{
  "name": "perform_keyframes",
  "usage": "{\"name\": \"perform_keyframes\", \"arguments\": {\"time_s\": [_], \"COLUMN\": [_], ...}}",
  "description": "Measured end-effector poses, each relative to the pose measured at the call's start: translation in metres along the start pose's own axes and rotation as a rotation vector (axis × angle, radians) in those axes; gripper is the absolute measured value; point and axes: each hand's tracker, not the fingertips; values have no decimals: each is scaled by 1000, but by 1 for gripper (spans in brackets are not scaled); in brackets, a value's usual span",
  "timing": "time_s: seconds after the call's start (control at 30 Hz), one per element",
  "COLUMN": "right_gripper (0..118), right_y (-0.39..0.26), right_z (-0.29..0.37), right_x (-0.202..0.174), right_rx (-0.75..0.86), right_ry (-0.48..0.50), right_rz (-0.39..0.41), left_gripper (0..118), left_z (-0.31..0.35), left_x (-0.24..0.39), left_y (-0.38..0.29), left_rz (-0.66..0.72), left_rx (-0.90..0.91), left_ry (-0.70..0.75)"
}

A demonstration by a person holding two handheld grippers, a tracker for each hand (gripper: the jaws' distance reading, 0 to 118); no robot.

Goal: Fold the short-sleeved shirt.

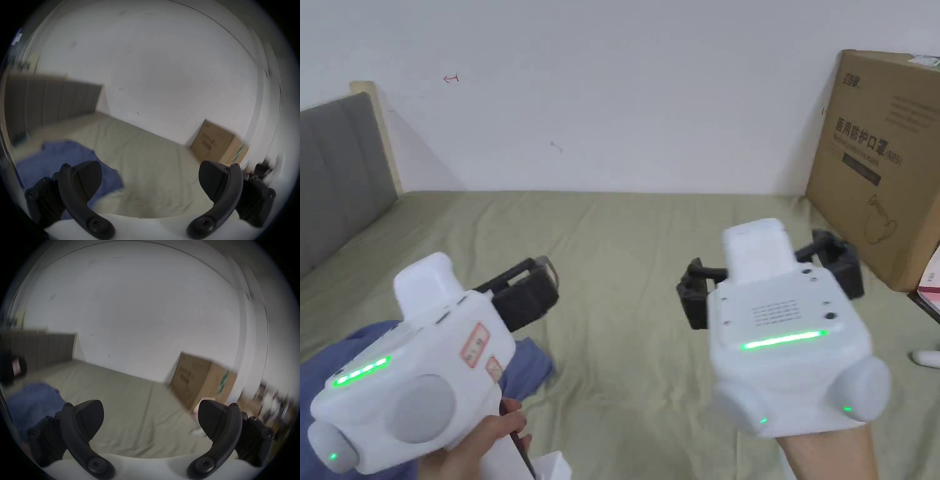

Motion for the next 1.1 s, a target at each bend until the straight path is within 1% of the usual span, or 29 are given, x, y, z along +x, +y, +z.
{"name": "perform_keyframes", "arguments": {"time_s": [0.07, 0.13, 0.17, 0.2, 0.23, 0.27, 0.3, 0.33, 0.37, 0.4, 0.5, 0.57, 0.6, 0.63, 0.67, 0.7, 0.77, 0.8, 0.83, 0.9, 0.97, 1.07, 1.1], "right_gripper": [115, 115, 115, 115, 115, 115, 115, 115, 115, 115, 115, 115, 115, 115, 115, 115, 115, 115, 115, 115, 115, 115, 115], "right_y": [-4, -15, -22, -28, -31, -33, -35, -35, -33, -27, -6, -2, -4, -10, -19, -28, -44, -51, -56, -59, -53, -41, -36], "right_z": [4, 8, 9, 10, 10, 9, 8, 6, 4, 2, -8, -16, -19, -23, -25, -26, -27, -27, -25, -20, -14, -9, -7], "right_x": [-28, -49, -58, -62, -67, -69, -67, -68, -66, -61, -27, 5, 15, 27, 36, 41, 43, 44, 41, 39, 35, 34, 31], "right_rx": [87, 159, 195, 211, 203, 197, 181, 174, 162, 138, -2, -70, -100, -133, -144, -159, -233, -258, -272, -247, -195, -126, -110], "right_ry": [-55, -89, -96, -76, -49, -25, 11, 5, 21, 44, 141, 181, 201, 226, 257, 260, 208, 204, 214, 221, 178, 112, 92], "right_rz": [353, 635, 733, 770, 787, 794, 778, 755, 706, 612, 196, -129, -242, -387, -498, -560, -632, -666, -679, -651, -555, -429, -399], "left_gripper": [118, 118, 118, 118, 118, 118, 118, 118, 118, 118, 118, 118, 118, 118, 118, 118, 118, 118, 118, 118, 118, 118, 118], "left_z": [-3, -7, -7, -8, -10, -10, -11, -11, -9, -9, -7, -4, -2, -1, 1, 2, 8, 8, 8, 9, 8, 6, 6], "left_x": [-21, -40, -44, -44, -45, -46, -48, -46, -43, -37, -4, 25, 36, 48, 56, 63, 67, 71, 73, 68, 67, 62, 61], "left_y": [-8, -18, -22, -27, -30, -33, -34, -33, -29, -25, -7, 0, 1, 0, -3, -6, -13, -18, -24, -27, -23, -16, -14], "left_rz": [242, 432, 453, 440, 408, 406, 425, 453, 436, 377, -5, -296, -403, -524, -611, -676, -786, -828, -844, -798, -735, -700, -694], "left_rx": [-13, -36, -49, -57, -52, -54, -59, -83, -78, -68, 0, 66, 86, 117, 145, 159, 163, 158, 166, 160, 105, 101, 96], "left_ry": [-5, 11, 41, 46, 44, 56, 62, 81, 68, 67, 135, 168, 175, 175, 163, 167, 164, 188, 208, 182, 159, 153, 151]}}
